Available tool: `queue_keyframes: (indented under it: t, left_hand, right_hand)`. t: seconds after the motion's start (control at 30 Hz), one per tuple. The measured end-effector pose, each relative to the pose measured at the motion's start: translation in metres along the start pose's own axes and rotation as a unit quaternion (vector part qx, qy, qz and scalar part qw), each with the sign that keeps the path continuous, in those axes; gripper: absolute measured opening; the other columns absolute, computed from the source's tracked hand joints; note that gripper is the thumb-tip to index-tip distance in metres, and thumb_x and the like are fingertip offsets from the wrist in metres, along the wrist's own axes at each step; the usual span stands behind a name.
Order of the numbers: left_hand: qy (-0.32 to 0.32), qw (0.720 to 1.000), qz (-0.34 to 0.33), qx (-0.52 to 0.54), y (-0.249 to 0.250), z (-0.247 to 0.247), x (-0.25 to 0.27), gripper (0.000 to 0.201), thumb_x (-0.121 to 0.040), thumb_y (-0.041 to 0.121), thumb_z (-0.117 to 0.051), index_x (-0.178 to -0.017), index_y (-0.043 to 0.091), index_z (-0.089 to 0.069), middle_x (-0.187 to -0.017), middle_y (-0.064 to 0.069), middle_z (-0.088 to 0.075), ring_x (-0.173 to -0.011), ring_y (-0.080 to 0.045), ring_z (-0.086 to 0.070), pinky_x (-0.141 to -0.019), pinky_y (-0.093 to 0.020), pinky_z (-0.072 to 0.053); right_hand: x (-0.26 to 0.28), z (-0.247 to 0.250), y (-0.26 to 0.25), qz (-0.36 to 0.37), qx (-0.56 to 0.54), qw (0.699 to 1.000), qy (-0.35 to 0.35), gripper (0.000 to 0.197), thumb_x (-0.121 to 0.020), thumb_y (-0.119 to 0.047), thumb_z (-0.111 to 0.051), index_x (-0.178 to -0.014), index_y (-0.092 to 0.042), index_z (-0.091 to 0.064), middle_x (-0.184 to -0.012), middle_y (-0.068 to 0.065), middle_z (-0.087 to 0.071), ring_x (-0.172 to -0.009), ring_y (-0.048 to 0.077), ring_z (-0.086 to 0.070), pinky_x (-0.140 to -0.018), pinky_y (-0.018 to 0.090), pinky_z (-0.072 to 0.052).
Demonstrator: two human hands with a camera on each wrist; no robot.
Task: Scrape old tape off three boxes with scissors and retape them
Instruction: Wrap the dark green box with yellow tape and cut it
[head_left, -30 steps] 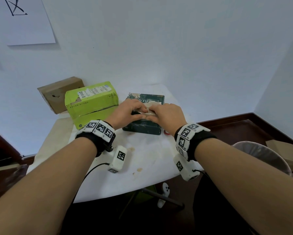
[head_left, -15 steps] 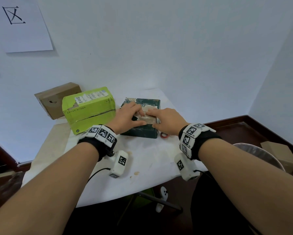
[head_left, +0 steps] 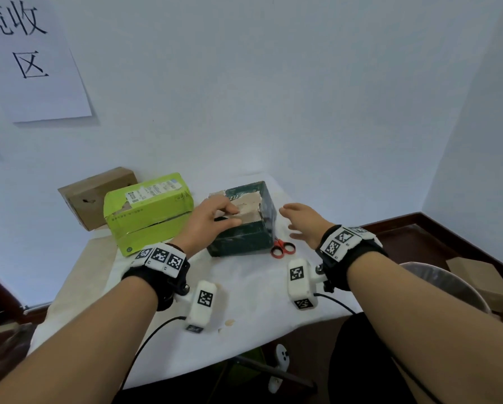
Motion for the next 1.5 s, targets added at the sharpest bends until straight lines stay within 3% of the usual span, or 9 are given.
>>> queue_keyframes:
  t: [0.1, 0.23, 0.33, 0.43, 0.53, 0.8, 1.07, 1.37, 1.5]
  left_hand:
    - [0.014, 0.985, 0.075, 0.155, 0.001, 0.006, 0.002, 0.013, -0.082, 0.015, -0.075, -0.086, 0.013, -0.062, -0.103, 0.005, -0.068, -0.092, -0.014, -0.063, -0.085, -0.028, -0.049]
    - [-0.019, 0.981, 0.103, 0.166, 0.004, 0.008, 0.004, 0.009, -0.086, 0.012, -0.070, -0.091, 0.010, -0.063, -0.109, 0.000, -0.069, -0.095, -0.012, -0.063, -0.078, -0.018, -0.049]
    - [-0.025, 0.978, 0.117, 0.171, 0.008, 0.011, 0.006, 0.016, -0.095, 0.026, -0.058, -0.106, 0.017, -0.065, -0.114, 0.001, -0.068, -0.106, -0.012, -0.062, -0.091, -0.024, -0.048]
    - [-0.033, 0.965, 0.162, 0.202, 0.017, 0.009, 0.006, 0.038, -0.097, 0.046, -0.045, -0.117, 0.019, -0.063, -0.118, 0.007, -0.066, -0.106, -0.010, -0.063, -0.092, -0.029, -0.050]
    - [-0.001, 0.966, 0.177, 0.188, 0.022, 0.010, 0.003, 0.029, -0.094, 0.044, -0.055, -0.100, 0.017, -0.063, -0.104, 0.008, -0.067, -0.094, -0.009, -0.065, -0.087, -0.032, -0.053]
    - [-0.003, 0.982, 0.150, 0.116, 0.016, 0.018, 0.007, 0.019, -0.087, 0.033, -0.068, -0.095, 0.020, -0.057, -0.107, 0.004, -0.063, -0.089, -0.016, -0.064, -0.085, -0.036, -0.057]
    - [-0.022, 0.976, 0.167, 0.140, 0.006, 0.029, 0.019, 0.019, -0.090, 0.026, -0.066, -0.097, 0.014, -0.053, -0.110, -0.009, -0.058, -0.087, -0.012, -0.061, -0.089, -0.036, -0.055]
    - [0.052, 0.970, 0.196, 0.131, -0.003, 0.036, 0.021, 0.025, -0.096, 0.031, -0.055, -0.084, 0.011, -0.048, -0.087, -0.009, -0.063, -0.078, -0.017, -0.061, -0.076, -0.029, -0.059]
    - [0.032, 0.963, 0.222, 0.149, -0.010, 0.039, 0.026, 0.030, -0.093, 0.042, -0.058, -0.088, 0.013, -0.050, -0.088, -0.003, -0.066, -0.076, -0.014, -0.065, -0.083, -0.033, -0.058]
  right_hand:
    - [0.000, -0.010, 0.004, -0.055, -0.068, 0.995, -0.054, 0.046, -0.094, -0.049, -0.049, -0.128, -0.018, -0.046, -0.143, 0.010, -0.037, -0.120, 0.037, -0.046, -0.082, 0.043, -0.050]
    - [0.003, -0.013, -0.010, -0.008, -0.194, 0.980, -0.051, 0.040, -0.094, -0.033, -0.056, -0.127, -0.013, -0.045, -0.114, 0.010, -0.054, -0.096, 0.025, -0.057, -0.078, 0.042, -0.054]
    - [0.003, -0.005, -0.025, 0.067, -0.196, 0.978, 0.015, 0.051, -0.092, -0.024, -0.062, -0.133, -0.015, -0.033, -0.118, 0.005, -0.053, -0.095, 0.016, -0.056, -0.074, 0.035, -0.052]
    - [0.003, -0.006, -0.035, 0.116, -0.153, 0.980, 0.052, 0.054, -0.089, -0.025, -0.066, -0.130, -0.014, -0.033, -0.117, -0.001, -0.051, -0.101, 0.016, -0.057, -0.089, 0.041, -0.052]
    - [0.005, -0.011, -0.041, 0.159, -0.103, 0.979, 0.079, 0.053, -0.087, -0.029, -0.067, -0.126, -0.016, -0.034, -0.105, -0.011, -0.051, -0.108, 0.020, -0.059, -0.095, 0.043, -0.050]
    - [0.014, -0.023, -0.051, 0.236, -0.025, 0.968, 0.088, 0.039, -0.090, -0.029, -0.063, -0.113, -0.020, -0.033, -0.099, -0.013, -0.051, -0.091, 0.011, -0.059, -0.071, 0.017, -0.049]
    - [0.008, -0.044, -0.058, 0.272, 0.001, 0.960, 0.071, 0.042, -0.086, -0.033, -0.068, -0.112, -0.025, -0.036, -0.122, 0.004, -0.051, -0.104, 0.020, -0.060, -0.089, 0.038, -0.053]
    - [0.008, -0.057, -0.060, 0.305, 0.058, 0.947, 0.082, 0.053, -0.083, -0.038, -0.069, -0.122, -0.018, -0.040, -0.121, 0.001, -0.047, -0.105, 0.014, -0.054, -0.092, 0.039, -0.050]
    - [0.006, -0.061, -0.058, 0.292, 0.064, 0.952, 0.067, 0.064, -0.078, -0.046, -0.071, -0.127, -0.020, -0.039, -0.121, 0.000, -0.049, -0.107, 0.019, -0.057, -0.091, 0.044, -0.051]
Point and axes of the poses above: each hand's wrist, its own x-axis away from the middle knuckle, its own z-axis out of the back of the hand, y = z × x, the point moved 6 cm from there along -x, towards the middle knuckle
